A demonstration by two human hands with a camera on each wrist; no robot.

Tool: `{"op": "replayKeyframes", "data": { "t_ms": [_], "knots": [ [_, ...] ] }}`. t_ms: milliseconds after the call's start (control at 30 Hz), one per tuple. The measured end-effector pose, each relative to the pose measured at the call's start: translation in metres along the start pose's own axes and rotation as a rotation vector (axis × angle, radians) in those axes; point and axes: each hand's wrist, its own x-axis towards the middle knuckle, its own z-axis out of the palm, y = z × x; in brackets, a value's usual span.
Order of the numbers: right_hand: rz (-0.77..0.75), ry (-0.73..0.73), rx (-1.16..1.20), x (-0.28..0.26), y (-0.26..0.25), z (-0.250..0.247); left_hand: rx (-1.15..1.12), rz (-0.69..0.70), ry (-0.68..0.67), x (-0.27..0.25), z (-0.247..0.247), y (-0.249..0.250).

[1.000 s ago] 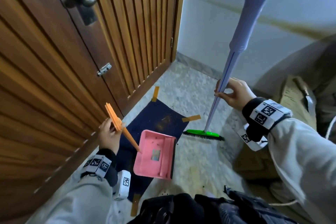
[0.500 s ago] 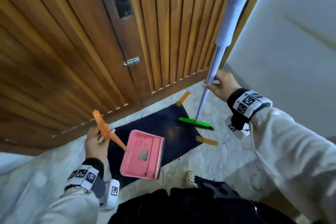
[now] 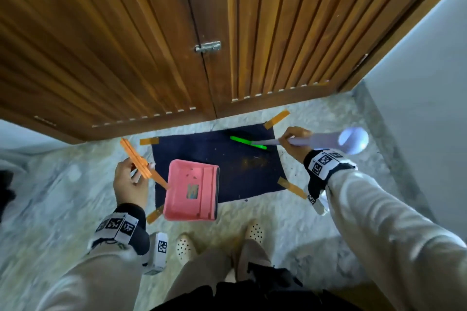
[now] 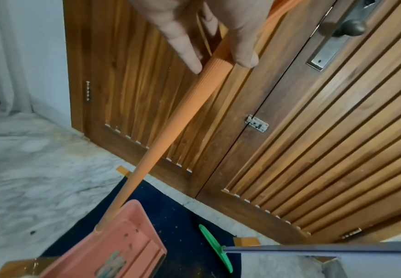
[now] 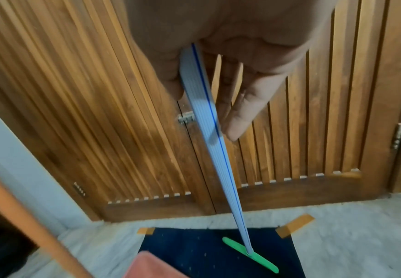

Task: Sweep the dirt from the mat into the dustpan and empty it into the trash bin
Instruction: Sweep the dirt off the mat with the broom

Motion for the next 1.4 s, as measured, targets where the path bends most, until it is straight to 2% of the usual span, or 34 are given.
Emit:
{"op": "replayKeyframes", "data": {
  "t_ms": [67,100,167,233,333,433,533,600,700,767,833,933,967,1000,1033,1067,1100,1167,1233,1300,1400],
  "knots": [
    [0.119,-0.172,-0.019,-0.005,0.013,0.015,-0.016,0.006,-0.025,-0.001,0.001,0.001],
    [0.025,-0.147,-0.008,-0.003,0.02,0.017,-0.016,0.016,-0.042,0.0,0.001,0.001],
    [-0.039,-0.068,0.078,0.001,0.032,0.019,-0.007,0.031,-0.075,0.001,0.001,-0.001],
    [-0.151,-0.043,0.045,0.008,0.029,0.02,0.007,0.027,-0.105,0.0,-0.002,-0.006],
    [-0.067,-0.019,-0.021,0.008,0.014,0.025,-0.027,-0.011,-0.172,-0.005,-0.005,-0.015],
    [-0.062,0.127,0.021,0.001,0.017,0.033,-0.045,-0.042,-0.191,-0.008,-0.009,-0.023],
    [0.055,-0.03,-0.06,-0.017,0.015,0.041,-0.079,-0.069,-0.183,-0.005,-0.011,-0.028],
    [0.027,-0.041,-0.079,-0.03,0.017,0.048,-0.079,-0.085,-0.177,0.0,-0.012,-0.032],
    [-0.074,0.043,-0.075,-0.059,0.014,0.05,-0.028,-0.086,-0.177,0.007,-0.015,-0.037],
    [-0.055,-0.037,-0.13,-0.063,-0.004,0.042,-0.033,-0.086,-0.182,0.01,-0.018,-0.041],
    [0.004,-0.401,-0.217,-0.039,-0.012,0.019,-0.043,-0.081,-0.191,0.009,-0.02,-0.042],
    [-0.172,-0.538,-0.29,0.015,0.042,-0.018,-0.041,-0.082,-0.215,0.009,-0.023,-0.039],
    [-0.089,-0.49,-0.296,0.015,0.03,-0.029,-0.021,-0.078,-0.227,0.008,-0.025,-0.04],
    [0.058,-0.351,-0.29,0.005,0.003,-0.036,-0.004,-0.07,-0.234,0.008,-0.026,-0.041],
    [0.094,-0.18,-0.289,-0.013,-0.022,-0.038,0.01,-0.068,-0.238,0.008,-0.027,-0.041],
    [0.011,-0.05,-0.316,-0.02,-0.033,-0.039,0.018,-0.06,-0.238,0.007,-0.028,-0.041],
    [-0.011,0.003,-0.306,-0.031,-0.044,-0.035,0.022,-0.057,-0.239,0.007,-0.029,-0.042],
    [0.007,-0.046,-0.25,-0.028,-0.045,-0.027,0.014,-0.054,-0.241,0.006,-0.03,-0.044],
    [0.182,-0.193,-0.201,-0.01,-0.012,-0.005,0.007,-0.056,-0.244,0.006,-0.031,-0.047],
    [0.263,-0.286,-0.155,-0.012,0.007,0.03,0.0,-0.059,-0.24,0.006,-0.032,-0.048],
    [0.282,-0.157,-0.161,-0.049,0.008,0.058,0.004,-0.076,-0.229,0.005,-0.034,-0.049]
  ]
}}
